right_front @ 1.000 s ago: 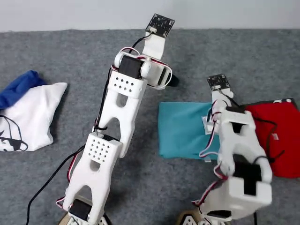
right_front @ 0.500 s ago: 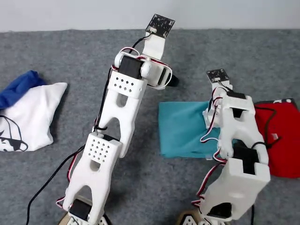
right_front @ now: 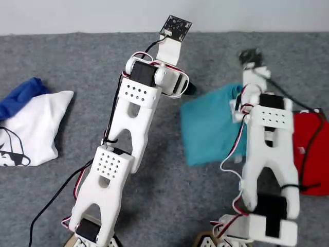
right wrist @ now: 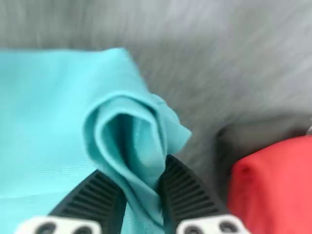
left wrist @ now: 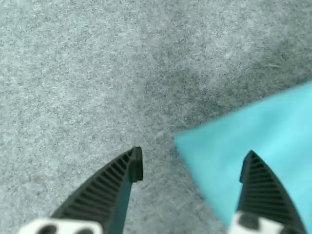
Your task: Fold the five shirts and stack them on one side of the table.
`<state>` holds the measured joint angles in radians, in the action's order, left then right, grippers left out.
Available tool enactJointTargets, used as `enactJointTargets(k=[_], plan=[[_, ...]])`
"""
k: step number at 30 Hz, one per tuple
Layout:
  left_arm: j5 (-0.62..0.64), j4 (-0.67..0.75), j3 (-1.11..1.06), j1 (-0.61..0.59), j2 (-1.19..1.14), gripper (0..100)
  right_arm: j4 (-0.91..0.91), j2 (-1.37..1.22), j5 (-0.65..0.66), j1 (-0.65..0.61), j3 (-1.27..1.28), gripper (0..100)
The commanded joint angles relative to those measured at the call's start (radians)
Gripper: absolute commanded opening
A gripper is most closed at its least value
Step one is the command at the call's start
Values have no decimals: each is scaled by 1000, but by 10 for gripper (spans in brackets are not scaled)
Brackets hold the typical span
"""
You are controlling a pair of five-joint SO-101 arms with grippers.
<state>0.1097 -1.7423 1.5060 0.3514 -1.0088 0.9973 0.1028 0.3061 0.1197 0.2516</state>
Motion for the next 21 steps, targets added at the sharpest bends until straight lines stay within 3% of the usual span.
enactJointTargets(k=[1,9,14,21], plan=[[-11,-14,2,0,63,316,-58,85,-61,4,-109,10],[-11,-14,2,2,61,316,-176,19,-209,127,-259,10],[-11,-14,1,2,61,316,-71,-56,-284,297,-338,10],[-11,-14,1,2,61,316,67,-87,-293,516,-328,10]])
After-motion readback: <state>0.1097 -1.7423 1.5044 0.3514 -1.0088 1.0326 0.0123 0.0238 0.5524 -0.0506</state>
